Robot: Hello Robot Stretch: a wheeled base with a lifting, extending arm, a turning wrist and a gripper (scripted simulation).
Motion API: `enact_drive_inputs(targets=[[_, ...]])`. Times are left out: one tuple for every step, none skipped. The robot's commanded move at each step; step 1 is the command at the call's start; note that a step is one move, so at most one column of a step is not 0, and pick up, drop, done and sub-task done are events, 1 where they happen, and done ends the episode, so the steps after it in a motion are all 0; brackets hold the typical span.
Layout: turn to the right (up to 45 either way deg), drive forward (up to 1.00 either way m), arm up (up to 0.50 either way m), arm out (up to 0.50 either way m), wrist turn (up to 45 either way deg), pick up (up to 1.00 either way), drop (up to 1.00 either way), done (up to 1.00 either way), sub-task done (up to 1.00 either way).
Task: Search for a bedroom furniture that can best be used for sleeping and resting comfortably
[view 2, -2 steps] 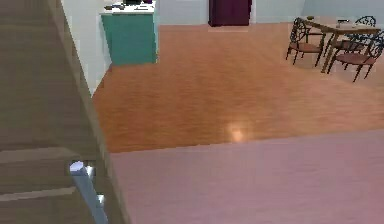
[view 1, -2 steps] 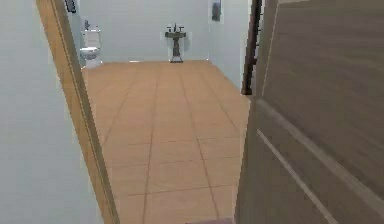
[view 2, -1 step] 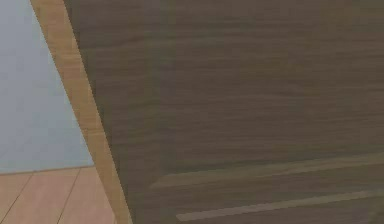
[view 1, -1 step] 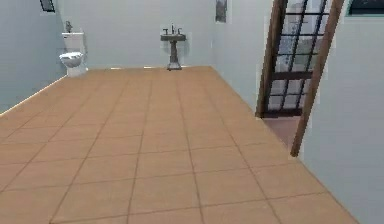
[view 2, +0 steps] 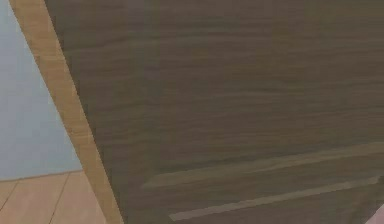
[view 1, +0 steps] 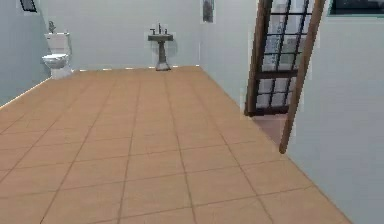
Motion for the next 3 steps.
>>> enact_drive_inputs(targets=[[0.0, 0.2, 0.0, 0.0, 0.0, 0.0, 0.0, 0.0, 0.0], [18.0, 0.0, 0.0, 0.0, 0.0, 0.0, 0.0, 0.0, 0.0], [0.0, 1.0, 0.0, 0.0, 0.0, 0.0, 0.0, 0.0, 0.0]])
